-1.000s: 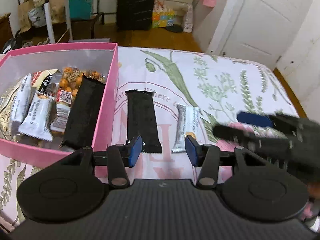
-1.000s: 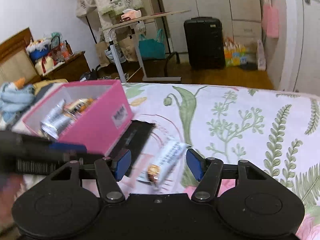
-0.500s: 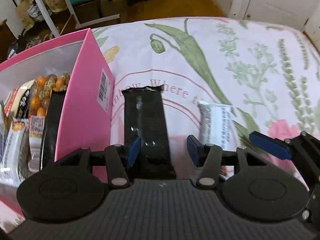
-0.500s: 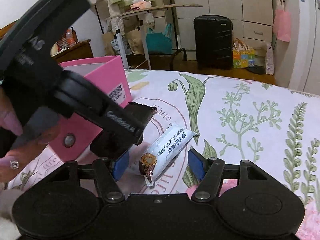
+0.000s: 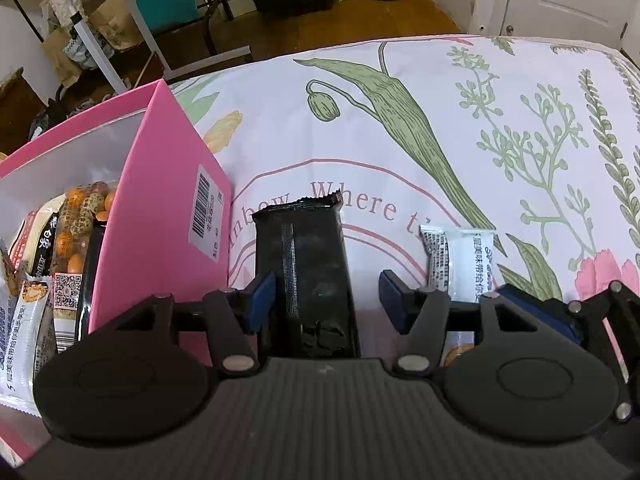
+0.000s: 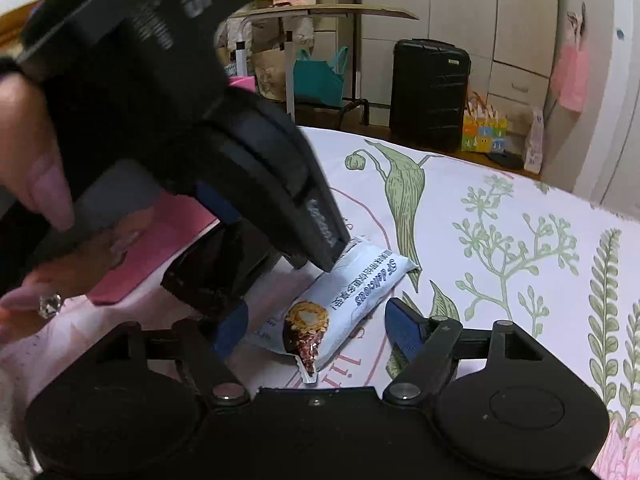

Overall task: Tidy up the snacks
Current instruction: 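Grasp the black bar packet with the left gripper while the right gripper grasps the white wafer bar, then carry the black packet and wafer bar into the pink box and open both grippers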

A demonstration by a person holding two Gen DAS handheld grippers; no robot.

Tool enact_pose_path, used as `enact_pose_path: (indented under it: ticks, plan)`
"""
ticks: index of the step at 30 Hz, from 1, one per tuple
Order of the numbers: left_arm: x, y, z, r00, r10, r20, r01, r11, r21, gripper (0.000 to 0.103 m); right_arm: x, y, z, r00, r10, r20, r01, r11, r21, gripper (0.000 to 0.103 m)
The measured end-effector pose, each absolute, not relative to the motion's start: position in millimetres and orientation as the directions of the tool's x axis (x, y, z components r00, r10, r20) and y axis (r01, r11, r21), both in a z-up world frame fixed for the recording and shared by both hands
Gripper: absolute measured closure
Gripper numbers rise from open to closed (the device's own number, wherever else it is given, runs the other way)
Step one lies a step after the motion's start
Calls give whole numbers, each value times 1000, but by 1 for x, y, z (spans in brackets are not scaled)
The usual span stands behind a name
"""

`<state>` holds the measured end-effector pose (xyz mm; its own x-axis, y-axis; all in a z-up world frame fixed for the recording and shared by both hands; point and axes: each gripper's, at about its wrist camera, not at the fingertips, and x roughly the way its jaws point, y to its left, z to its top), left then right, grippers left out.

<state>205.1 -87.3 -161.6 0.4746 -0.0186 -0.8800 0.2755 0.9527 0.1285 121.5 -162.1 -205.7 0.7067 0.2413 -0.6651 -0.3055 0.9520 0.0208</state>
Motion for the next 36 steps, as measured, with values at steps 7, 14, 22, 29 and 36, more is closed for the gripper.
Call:
enact_pose_path:
  ticks: [7,14,22,29,36]
  plan:
    - [204,-98,-167,476,71,-877,288,929,231,58,115,-161,-203,731,197,-653,-278,960,-21,29]
    - [210,-88,-158,435,26,-900,295,940,170,64,98,-183,-193,732,207,-649,-259,966,16,60]
    - [198,-80,-148,381,-134,-915,322,947,-5,64,82,-199,-177,702,193,-686,-284,959,-21,65]
    - [187,-87,-150,386,-146,-911,347,938,-3,62,87,-205,-178,653,196,-732,-285,958,2,56]
    - [185,-89,-154,405,-133,-905,351,936,19,62,97,-201,-185,669,144,-729,-210,978,0,45]
